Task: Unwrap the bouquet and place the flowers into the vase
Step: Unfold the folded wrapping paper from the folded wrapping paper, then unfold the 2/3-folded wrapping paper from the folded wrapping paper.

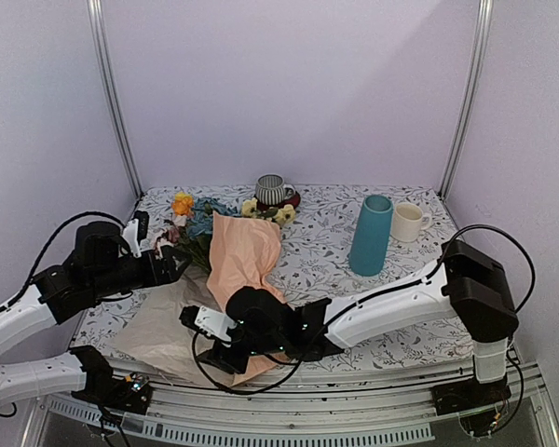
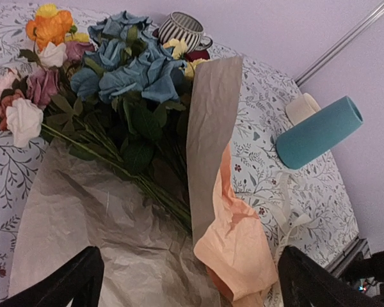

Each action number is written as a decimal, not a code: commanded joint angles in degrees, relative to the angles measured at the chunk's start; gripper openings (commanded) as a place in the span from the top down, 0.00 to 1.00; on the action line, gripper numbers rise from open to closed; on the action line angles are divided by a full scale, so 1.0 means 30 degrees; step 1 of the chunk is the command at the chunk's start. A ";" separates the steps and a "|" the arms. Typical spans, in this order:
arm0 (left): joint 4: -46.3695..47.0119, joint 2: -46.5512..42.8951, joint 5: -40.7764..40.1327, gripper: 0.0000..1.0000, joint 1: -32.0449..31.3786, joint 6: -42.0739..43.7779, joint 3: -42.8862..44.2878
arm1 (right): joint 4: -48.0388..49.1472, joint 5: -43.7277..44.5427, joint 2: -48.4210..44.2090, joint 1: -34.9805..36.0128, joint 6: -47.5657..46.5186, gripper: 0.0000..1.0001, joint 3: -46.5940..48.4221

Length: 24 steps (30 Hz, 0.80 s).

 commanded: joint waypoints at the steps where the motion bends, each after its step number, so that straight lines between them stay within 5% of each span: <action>1: 0.1693 0.0357 0.2667 0.03 0.0871 -0.0661 -0.0733 | 0.2050 0.3024 -0.1963 -0.0143 0.0272 0.44 -0.1582; 11: 0.5116 0.2106 0.5862 0.03 0.1638 0.0103 -0.2606 | 0.3553 0.5507 -0.5100 -0.2002 0.3091 0.42 -0.4929; 24: 0.6386 0.6193 0.5723 0.04 0.1605 0.1126 -0.1821 | 0.4281 0.6649 -0.6526 -0.3589 0.4764 0.42 -0.7288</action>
